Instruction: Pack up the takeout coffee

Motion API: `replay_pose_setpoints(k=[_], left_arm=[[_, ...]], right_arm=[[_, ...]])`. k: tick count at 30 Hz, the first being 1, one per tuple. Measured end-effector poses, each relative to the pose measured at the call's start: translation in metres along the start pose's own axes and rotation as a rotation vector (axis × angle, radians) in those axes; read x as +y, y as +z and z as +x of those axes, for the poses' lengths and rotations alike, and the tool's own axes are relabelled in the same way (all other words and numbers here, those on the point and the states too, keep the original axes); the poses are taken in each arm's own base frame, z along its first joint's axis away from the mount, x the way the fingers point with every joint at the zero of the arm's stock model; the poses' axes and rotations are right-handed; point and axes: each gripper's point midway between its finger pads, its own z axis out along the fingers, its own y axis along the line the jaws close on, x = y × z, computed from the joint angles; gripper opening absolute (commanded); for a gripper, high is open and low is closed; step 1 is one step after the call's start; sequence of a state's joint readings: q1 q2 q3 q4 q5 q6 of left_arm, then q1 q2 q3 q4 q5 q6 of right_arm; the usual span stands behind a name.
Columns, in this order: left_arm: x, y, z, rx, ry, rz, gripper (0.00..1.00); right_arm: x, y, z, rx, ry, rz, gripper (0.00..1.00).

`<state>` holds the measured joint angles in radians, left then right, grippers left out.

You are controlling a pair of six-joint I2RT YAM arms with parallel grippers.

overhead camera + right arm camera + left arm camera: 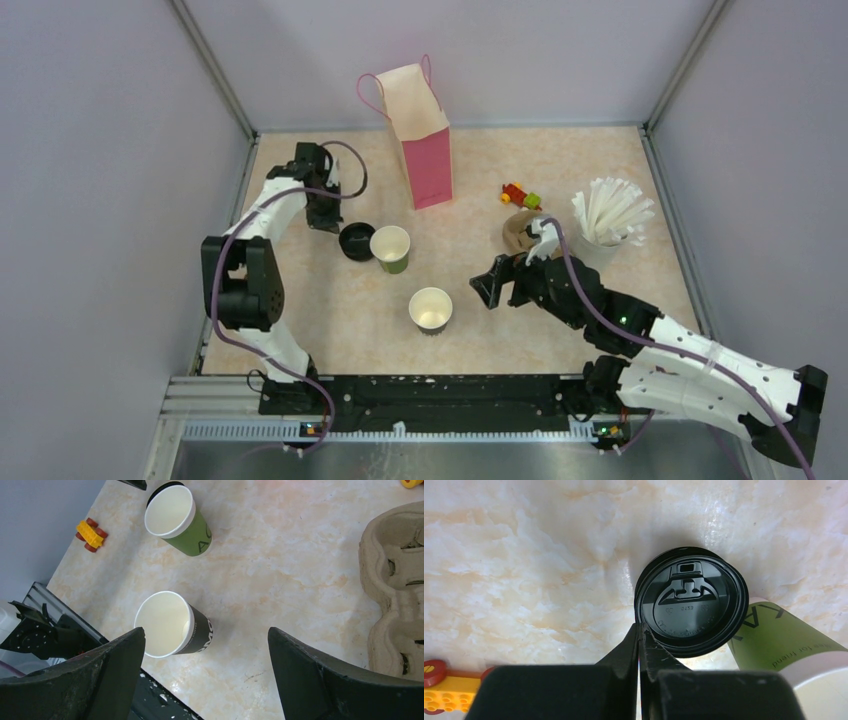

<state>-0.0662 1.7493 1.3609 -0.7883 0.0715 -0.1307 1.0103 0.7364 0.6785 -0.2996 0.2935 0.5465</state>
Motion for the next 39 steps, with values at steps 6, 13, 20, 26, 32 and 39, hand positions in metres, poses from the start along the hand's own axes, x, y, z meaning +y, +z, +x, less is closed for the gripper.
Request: replay_pose_setpoints(k=[6, 13, 20, 26, 32, 39], left_arm=[[0.000, -0.008, -0.005, -0.028, -0.004, -0.003, 0.29], [0.001, -0.001, 0.000, -0.024, -0.006, -0.003, 0.30], [0.002, 0.007, 0.008, 0.001, -0.007, -0.004, 0.25], [0.003, 0.016, 0.010, 0.013, -0.007, -0.005, 0.24], [0.001, 0.023, 0.012, 0.024, -0.007, 0.007, 0.11], [0.001, 0.024, 0.010, 0.018, -0.006, 0.009, 0.00]], right_arm=[[0.000, 0.002, 0.002, 0.010, -0.002, 0.003, 0.91], [0.000, 0.002, 0.003, 0.011, 0.001, 0.001, 0.91], [0.000, 0.002, 0.003, 0.010, 0.001, 0.001, 0.91], [0.000, 0.002, 0.003, 0.011, 0.001, 0.002, 0.91], [0.000, 0.002, 0.002, 0.010, 0.001, 0.002, 0.91], [0.000, 0.001, 0.001, 0.005, 0.002, 0.000, 0.91]])
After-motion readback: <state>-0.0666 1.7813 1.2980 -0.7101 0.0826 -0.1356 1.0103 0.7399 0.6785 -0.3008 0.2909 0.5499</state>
